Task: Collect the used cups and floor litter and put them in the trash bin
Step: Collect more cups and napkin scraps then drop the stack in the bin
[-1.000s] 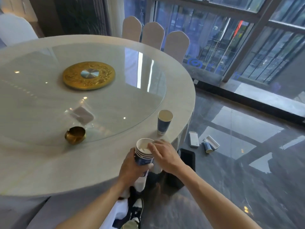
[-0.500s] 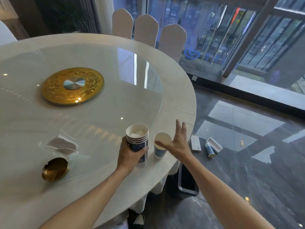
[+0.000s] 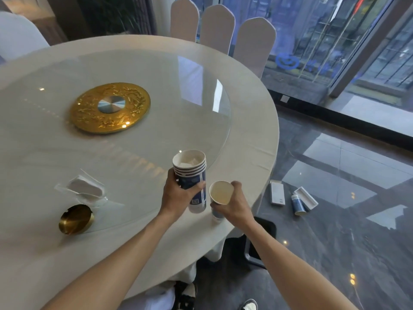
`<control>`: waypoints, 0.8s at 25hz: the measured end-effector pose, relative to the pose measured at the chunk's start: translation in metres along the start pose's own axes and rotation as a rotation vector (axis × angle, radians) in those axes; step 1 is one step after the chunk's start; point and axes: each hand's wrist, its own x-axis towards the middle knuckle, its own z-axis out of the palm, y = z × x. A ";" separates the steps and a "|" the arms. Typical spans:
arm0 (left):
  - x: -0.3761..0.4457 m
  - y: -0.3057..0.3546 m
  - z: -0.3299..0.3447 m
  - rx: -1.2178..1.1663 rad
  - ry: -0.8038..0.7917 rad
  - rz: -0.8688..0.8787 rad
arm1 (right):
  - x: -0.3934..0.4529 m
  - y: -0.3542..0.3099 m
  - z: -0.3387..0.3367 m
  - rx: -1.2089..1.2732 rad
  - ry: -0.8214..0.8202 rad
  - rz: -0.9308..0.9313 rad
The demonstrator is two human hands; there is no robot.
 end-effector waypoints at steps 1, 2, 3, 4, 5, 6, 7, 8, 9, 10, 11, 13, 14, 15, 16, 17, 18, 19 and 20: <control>0.001 0.008 0.005 -0.009 0.001 0.017 | -0.004 0.005 -0.004 -0.045 0.015 -0.021; 0.003 0.019 0.012 -0.024 -0.004 0.037 | -0.008 0.010 -0.011 -0.079 0.030 -0.035; 0.004 0.029 0.020 -0.041 -0.017 0.057 | -0.010 0.014 -0.020 -0.091 0.042 -0.036; 0.006 0.039 0.029 -0.061 -0.031 0.075 | -0.012 0.017 -0.029 -0.083 0.044 -0.028; 0.007 0.048 0.038 -0.078 -0.047 0.092 | -0.013 0.021 -0.039 -0.068 0.038 -0.017; 0.007 0.057 0.048 -0.098 -0.072 0.107 | -0.014 0.024 -0.048 -0.049 0.032 -0.009; 0.006 0.064 0.059 -0.110 -0.102 0.125 | -0.014 0.028 -0.055 -0.024 0.029 0.003; 0.005 0.071 0.073 -0.115 -0.143 0.149 | -0.015 0.033 -0.064 0.015 0.035 0.017; 0.003 0.076 0.086 -0.116 -0.184 0.172 | -0.017 0.037 -0.073 0.058 0.047 0.034; 0.001 0.079 0.099 -0.118 -0.225 0.190 | -0.018 0.040 -0.081 0.093 0.064 0.042; 0.000 0.079 0.110 -0.111 -0.264 0.200 | -0.019 0.041 -0.087 0.118 0.083 0.037; -0.006 0.078 0.134 -0.040 -0.366 0.206 | -0.024 0.049 -0.100 0.168 0.126 0.034; -0.010 0.076 0.144 0.002 -0.416 0.200 | -0.026 0.054 -0.107 0.193 0.141 0.037; -0.013 0.073 0.154 0.032 -0.466 0.182 | -0.028 0.059 -0.113 0.223 0.155 0.037; -0.018 0.070 0.165 0.046 -0.517 0.151 | -0.031 0.067 -0.120 0.250 0.170 0.038; -0.024 0.068 0.175 0.054 -0.571 0.120 | -0.033 0.077 -0.127 0.267 0.188 0.044; -0.029 0.067 0.185 0.065 -0.628 0.100 | -0.036 0.084 -0.135 0.277 0.205 0.043; -0.032 0.066 0.192 0.086 -0.674 0.091 | -0.037 0.090 -0.141 0.271 0.213 0.038; -0.034 0.067 0.200 0.106 -0.709 0.086 | -0.039 0.096 -0.148 0.254 0.219 0.032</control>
